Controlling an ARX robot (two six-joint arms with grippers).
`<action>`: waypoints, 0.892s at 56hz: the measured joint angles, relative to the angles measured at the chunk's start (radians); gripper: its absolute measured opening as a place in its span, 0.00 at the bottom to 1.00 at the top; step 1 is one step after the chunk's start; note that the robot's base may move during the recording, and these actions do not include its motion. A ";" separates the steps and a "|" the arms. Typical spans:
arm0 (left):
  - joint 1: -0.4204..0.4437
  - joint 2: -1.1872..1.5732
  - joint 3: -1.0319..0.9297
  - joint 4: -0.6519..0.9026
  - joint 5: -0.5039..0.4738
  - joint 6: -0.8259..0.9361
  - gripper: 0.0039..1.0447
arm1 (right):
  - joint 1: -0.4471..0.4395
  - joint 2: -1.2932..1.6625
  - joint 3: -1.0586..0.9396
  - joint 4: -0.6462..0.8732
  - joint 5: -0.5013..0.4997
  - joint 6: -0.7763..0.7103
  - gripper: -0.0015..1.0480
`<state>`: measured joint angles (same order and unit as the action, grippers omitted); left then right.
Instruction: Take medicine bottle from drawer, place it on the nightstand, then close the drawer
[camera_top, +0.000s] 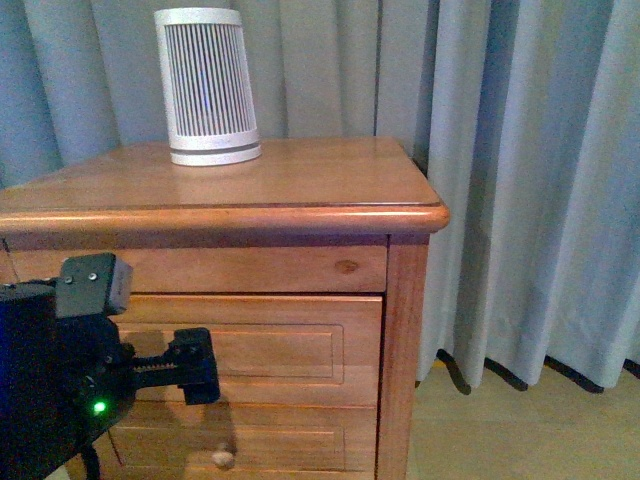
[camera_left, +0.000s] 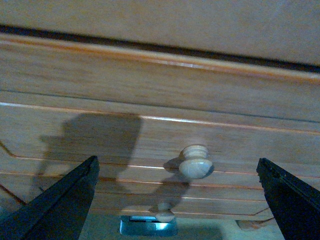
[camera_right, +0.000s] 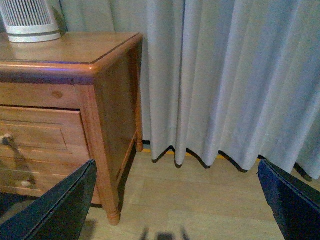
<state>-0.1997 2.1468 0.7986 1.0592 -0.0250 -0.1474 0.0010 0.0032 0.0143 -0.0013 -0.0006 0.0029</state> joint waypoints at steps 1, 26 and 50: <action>0.000 0.018 0.010 0.005 0.000 0.002 0.94 | 0.000 0.000 0.000 0.000 0.000 0.000 0.93; 0.011 0.186 0.106 0.083 0.014 0.058 0.94 | 0.000 0.000 0.000 0.000 0.000 0.000 0.93; -0.004 0.229 0.181 0.042 -0.022 0.083 0.94 | 0.000 0.000 0.000 0.000 0.000 0.000 0.93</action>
<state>-0.2039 2.3756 0.9798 1.1015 -0.0467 -0.0643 0.0010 0.0032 0.0143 -0.0013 -0.0006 0.0025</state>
